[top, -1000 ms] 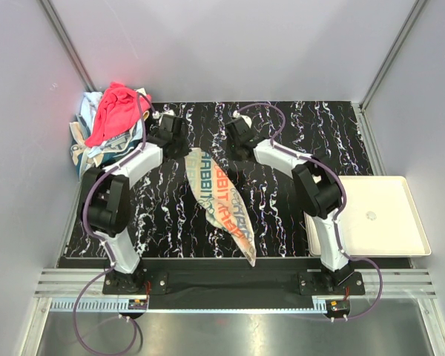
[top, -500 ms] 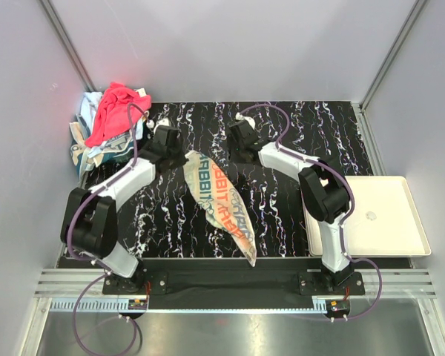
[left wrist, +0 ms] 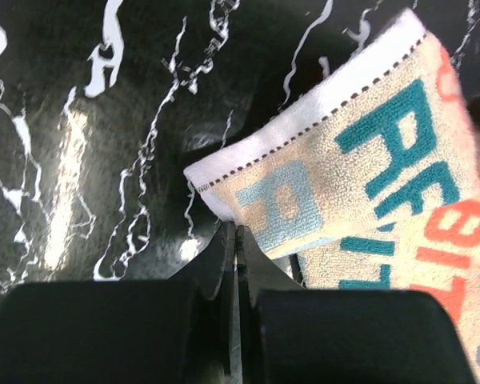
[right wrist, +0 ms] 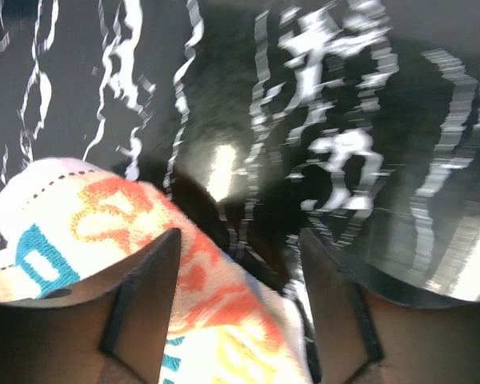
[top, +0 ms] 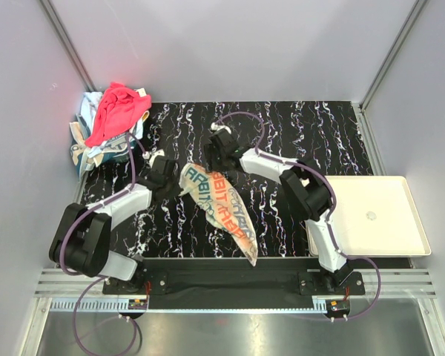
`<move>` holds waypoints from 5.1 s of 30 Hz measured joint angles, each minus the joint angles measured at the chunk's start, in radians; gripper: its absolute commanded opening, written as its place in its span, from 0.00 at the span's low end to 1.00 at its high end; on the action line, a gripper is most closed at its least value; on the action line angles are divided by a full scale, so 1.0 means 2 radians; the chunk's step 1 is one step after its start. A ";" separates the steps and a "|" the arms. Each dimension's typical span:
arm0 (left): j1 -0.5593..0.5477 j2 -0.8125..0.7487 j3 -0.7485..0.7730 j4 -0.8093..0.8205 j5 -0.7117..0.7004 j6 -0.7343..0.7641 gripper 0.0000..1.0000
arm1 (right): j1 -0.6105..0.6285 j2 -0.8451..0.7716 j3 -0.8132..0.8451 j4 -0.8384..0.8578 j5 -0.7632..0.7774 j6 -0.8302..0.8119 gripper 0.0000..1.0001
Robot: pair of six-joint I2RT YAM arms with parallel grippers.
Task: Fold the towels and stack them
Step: Flatten out the crumpled towel
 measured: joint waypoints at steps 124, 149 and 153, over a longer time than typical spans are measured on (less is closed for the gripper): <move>-0.149 -0.007 -0.035 0.056 -0.028 -0.045 0.70 | -0.103 -0.383 -0.461 0.011 0.035 0.096 0.43; -0.163 0.054 -0.043 0.137 -0.019 -0.062 0.00 | -0.064 -0.355 -0.485 0.052 0.045 0.138 0.11; -0.165 0.031 -0.053 0.114 -0.019 -0.062 0.00 | -0.061 -0.364 -0.485 0.040 0.045 0.137 0.04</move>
